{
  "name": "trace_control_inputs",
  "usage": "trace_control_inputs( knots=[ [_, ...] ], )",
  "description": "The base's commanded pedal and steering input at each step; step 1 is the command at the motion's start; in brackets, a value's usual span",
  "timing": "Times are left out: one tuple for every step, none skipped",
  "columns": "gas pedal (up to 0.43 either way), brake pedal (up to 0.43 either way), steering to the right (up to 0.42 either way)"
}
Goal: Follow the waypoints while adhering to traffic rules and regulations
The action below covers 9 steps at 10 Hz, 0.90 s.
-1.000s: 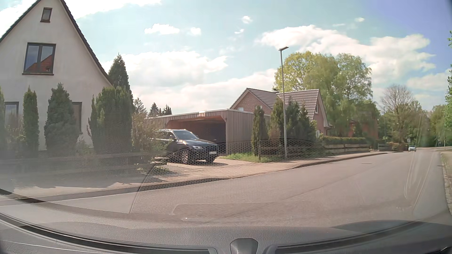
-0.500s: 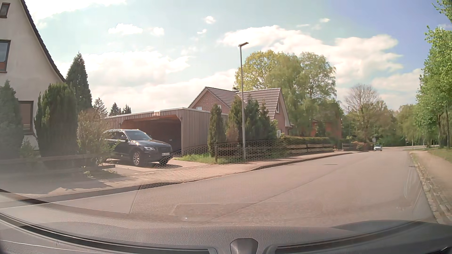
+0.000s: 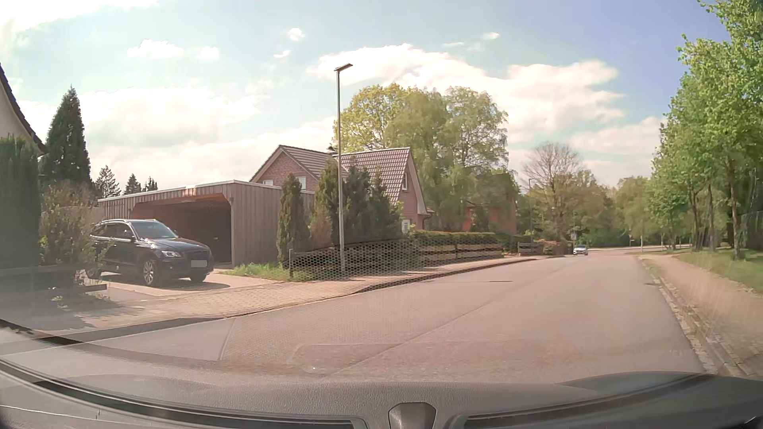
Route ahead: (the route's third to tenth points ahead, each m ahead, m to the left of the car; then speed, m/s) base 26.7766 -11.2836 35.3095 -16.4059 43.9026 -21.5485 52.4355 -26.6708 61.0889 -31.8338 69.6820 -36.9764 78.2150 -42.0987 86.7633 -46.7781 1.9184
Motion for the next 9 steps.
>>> trace_control_inputs(
  knots=[
    [0.0, 0.0, 0.527],
    [0.0, 0.0, 0.516],
    [0.0, 0.0, 0.503],
    [0.0, 0.0, 0.485],
    [0.0, 0.0, 0.468],
    [0.0, 0.0, 0.451],
    [0.0, 0.0, 0.432],
    [0.0, 0.0, 0.411],
    [0.0, 0.0, 0.392]
  ],
)
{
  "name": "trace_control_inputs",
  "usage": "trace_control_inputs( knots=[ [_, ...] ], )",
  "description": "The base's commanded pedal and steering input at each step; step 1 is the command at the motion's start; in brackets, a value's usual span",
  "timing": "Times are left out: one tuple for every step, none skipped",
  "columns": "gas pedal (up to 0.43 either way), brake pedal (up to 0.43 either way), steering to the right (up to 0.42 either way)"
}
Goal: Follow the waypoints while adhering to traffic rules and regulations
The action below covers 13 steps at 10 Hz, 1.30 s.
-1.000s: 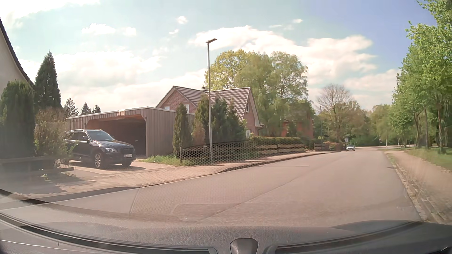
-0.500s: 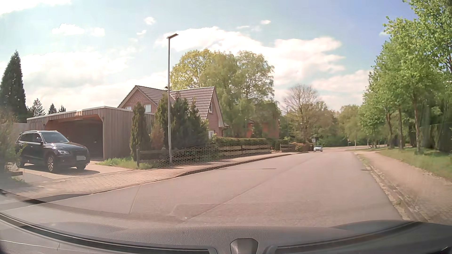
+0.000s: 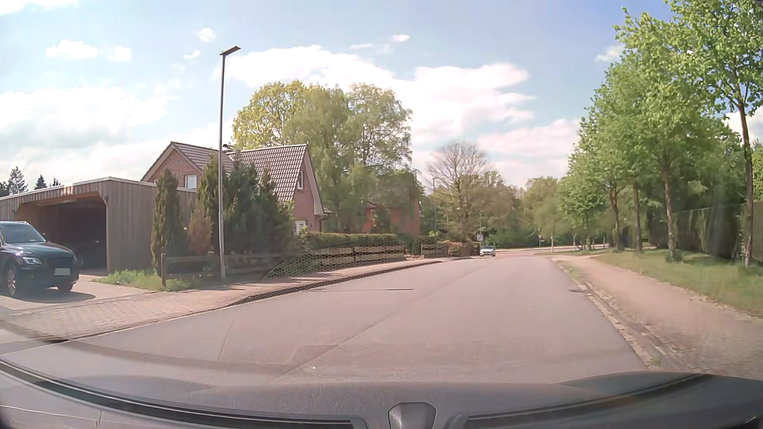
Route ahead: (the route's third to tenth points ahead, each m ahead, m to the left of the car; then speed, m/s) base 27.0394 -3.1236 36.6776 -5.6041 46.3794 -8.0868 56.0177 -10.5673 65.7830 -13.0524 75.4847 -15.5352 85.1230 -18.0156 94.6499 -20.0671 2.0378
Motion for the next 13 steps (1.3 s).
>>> trace_control_inputs(
  knots=[
    [0.0, 0.0, 0.37],
    [0.0, 0.0, 0.346],
    [0.0, 0.0, 0.322],
    [0.0, 0.0, 0.305],
    [0.0, 0.0, 0.28],
    [0.0, 0.0, 0.257],
    [0.0, 0.0, 0.243],
    [0.0, 0.0, 0.227],
    [0.0, 0.0, 0.212],
    [0.0, 0.0, 0.196],
    [0.0, 0.0, 0.182],
    [0.0, 0.0, 0.171],
    [0.0, 0.0, 0.159]
  ],
)
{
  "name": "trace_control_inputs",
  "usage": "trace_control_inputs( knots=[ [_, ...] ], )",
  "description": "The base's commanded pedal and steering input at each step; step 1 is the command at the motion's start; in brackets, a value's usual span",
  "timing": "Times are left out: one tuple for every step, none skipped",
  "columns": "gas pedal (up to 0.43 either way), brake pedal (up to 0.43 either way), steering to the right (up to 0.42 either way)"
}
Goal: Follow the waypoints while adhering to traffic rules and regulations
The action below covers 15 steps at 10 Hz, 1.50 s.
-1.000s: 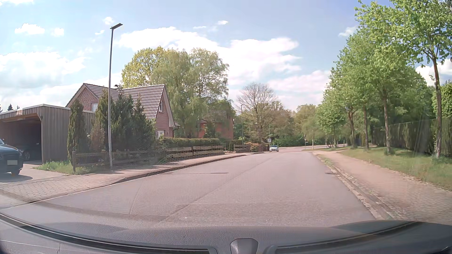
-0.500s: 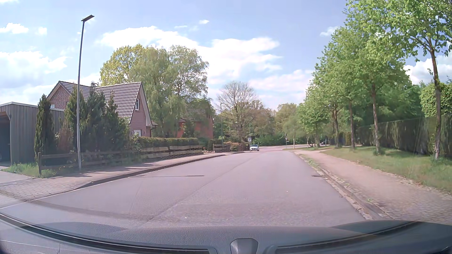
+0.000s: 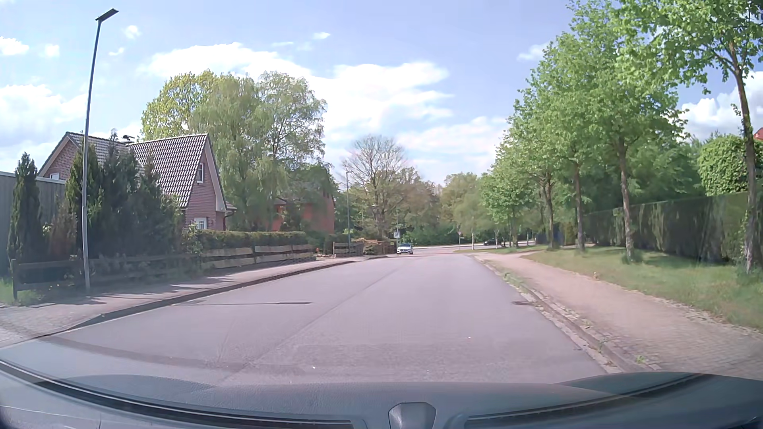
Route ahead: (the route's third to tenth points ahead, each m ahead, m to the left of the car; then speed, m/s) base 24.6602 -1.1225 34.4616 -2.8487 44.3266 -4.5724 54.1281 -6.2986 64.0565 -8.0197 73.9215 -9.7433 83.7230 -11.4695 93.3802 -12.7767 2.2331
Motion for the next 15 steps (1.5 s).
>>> trace_control_inputs(
  knots=[
    [0.0, 0.0, 0.148],
    [0.0, 0.0, 0.139],
    [0.0, 0.0, 0.128],
    [0.0, 0.0, 0.115],
    [0.0, 0.0, 0.108],
    [0.0, 0.0, 0.104],
    [0.0, 0.0, 0.104],
    [0.0, 0.0, 0.104],
    [0.0, 0.0, 0.104],
    [0.0, 0.0, 0.104],
    [0.0, 0.0, 0.104],
    [0.0, 0.0, 0.105],
    [0.0, 0.0, 0.104],
    [0.0, 0.0, 0.101],
    [0.0, 0.0, 0.097]
  ],
)
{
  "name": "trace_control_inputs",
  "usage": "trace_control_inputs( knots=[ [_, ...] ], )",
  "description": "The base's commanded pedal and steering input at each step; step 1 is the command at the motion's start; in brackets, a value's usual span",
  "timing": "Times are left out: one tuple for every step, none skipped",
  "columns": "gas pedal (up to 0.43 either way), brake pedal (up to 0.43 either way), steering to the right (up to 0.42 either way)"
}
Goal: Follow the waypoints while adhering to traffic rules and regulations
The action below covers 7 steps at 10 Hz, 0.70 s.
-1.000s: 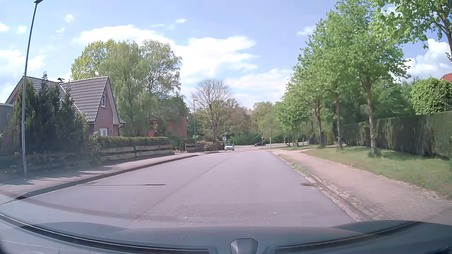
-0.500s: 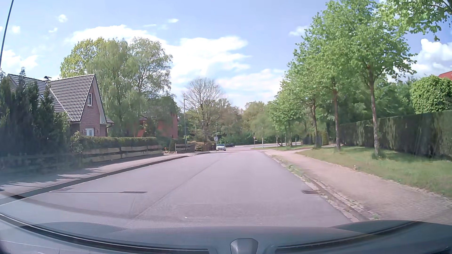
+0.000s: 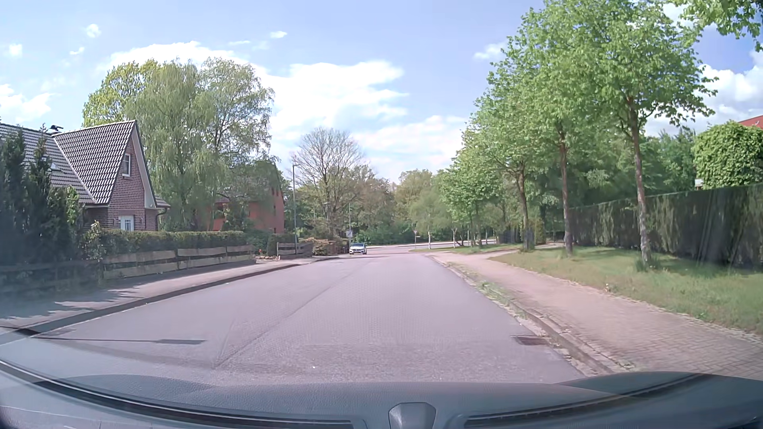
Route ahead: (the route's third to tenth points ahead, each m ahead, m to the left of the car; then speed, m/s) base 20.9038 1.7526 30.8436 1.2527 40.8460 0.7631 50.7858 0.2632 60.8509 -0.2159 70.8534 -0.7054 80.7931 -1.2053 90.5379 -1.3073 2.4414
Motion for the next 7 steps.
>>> trace_control_inputs(
  knots=[
    [0.0, 0.0, 0.092],
    [0.0, 0.0, 0.084],
    [0.0, 0.0, 0.071],
    [0.0, 0.0, 0.066],
    [0.0, 0.0, 0.063],
    [0.0, 0.012, 0.06],
    [0.0, 0.012, 0.059]
  ],
)
